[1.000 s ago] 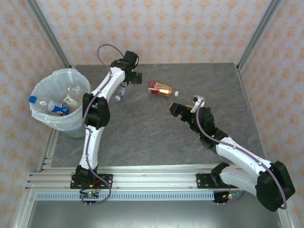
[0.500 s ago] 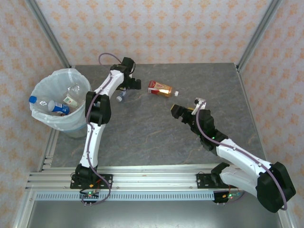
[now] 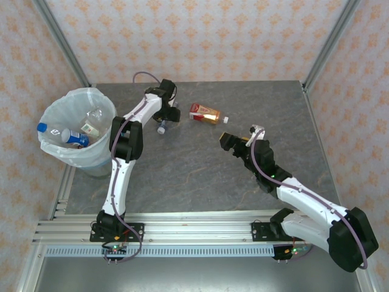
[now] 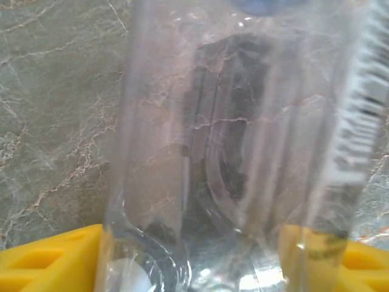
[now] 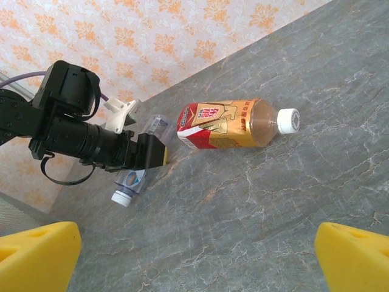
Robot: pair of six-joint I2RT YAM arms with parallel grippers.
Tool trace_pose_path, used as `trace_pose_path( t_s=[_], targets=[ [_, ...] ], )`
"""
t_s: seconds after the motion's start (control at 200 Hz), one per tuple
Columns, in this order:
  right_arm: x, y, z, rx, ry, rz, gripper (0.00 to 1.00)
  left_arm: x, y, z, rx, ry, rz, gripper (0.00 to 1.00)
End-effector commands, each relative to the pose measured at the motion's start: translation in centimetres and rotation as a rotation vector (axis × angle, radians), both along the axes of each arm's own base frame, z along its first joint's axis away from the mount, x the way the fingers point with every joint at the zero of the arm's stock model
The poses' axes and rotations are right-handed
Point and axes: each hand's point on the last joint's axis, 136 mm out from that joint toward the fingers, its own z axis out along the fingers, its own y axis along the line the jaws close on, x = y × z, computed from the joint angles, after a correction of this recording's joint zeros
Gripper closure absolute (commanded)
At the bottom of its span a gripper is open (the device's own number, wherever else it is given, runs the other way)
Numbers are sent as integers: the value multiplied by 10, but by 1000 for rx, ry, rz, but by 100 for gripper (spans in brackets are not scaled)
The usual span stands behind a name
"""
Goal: Put the plastic bottles in the bin
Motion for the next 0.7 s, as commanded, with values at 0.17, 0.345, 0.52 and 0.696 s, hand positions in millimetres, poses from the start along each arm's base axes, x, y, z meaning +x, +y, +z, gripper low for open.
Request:
trace_pose_path(
  t_s=[0.17,0.345,0.52,0.696],
  targets=[
    [11,8,11,-69,-42,22,1,-5,-14,34,-13,-91,-78,40],
    [14,16,8,-101,-40,62,1,-3,-7,41,8,-127,-36,46],
    [14,23,10,-146,-59,112,1,-6,2,35,50,-119,-7,49],
    [10,25,11,-188,-72,152,1,-8,3,40,49,-157,29,52]
  ],
)
